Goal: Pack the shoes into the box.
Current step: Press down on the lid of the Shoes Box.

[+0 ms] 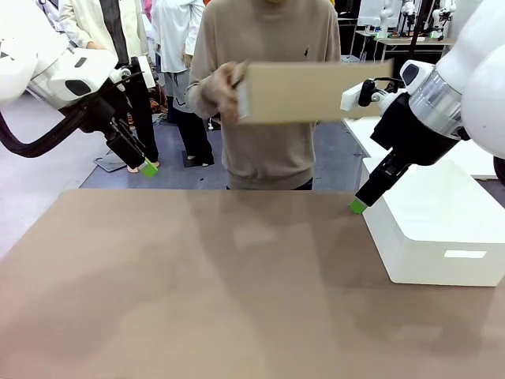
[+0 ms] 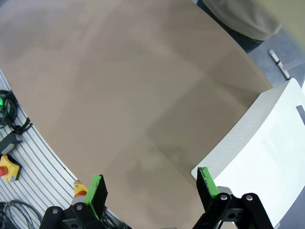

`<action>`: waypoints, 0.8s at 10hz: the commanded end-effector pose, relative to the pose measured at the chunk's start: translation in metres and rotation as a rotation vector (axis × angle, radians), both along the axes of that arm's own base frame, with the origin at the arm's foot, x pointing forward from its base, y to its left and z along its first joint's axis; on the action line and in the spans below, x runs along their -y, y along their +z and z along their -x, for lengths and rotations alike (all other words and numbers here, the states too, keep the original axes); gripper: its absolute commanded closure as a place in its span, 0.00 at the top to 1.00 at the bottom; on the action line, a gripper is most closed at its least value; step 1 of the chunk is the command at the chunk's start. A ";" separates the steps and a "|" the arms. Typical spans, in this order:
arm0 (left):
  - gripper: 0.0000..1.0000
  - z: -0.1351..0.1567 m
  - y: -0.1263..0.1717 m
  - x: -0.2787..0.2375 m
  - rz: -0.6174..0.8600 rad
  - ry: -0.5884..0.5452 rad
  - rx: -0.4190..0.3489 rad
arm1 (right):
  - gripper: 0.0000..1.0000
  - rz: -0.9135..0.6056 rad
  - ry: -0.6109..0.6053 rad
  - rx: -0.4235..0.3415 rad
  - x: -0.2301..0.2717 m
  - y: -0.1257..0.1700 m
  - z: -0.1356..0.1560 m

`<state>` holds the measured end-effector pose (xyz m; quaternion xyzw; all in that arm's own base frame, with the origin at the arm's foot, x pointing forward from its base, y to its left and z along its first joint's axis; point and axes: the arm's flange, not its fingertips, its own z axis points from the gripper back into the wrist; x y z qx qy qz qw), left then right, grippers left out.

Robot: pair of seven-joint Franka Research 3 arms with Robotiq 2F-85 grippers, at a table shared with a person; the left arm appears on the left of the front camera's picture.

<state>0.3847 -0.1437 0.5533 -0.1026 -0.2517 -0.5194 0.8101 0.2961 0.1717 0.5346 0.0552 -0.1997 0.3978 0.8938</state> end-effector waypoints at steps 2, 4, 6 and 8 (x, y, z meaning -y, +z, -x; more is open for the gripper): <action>1.00 0.001 0.002 -0.002 -0.007 0.005 -0.008 | 1.00 -0.001 -0.006 0.000 0.000 0.000 0.001; 1.00 0.001 0.002 -0.002 -0.007 0.005 -0.008 | 1.00 -0.001 -0.006 0.000 0.000 0.000 0.001; 1.00 0.001 0.002 -0.002 -0.007 0.005 -0.008 | 1.00 -0.001 -0.006 0.000 0.000 0.000 0.001; 1.00 0.001 0.002 -0.002 -0.007 0.005 -0.008 | 1.00 -0.001 -0.006 0.000 0.000 0.000 0.001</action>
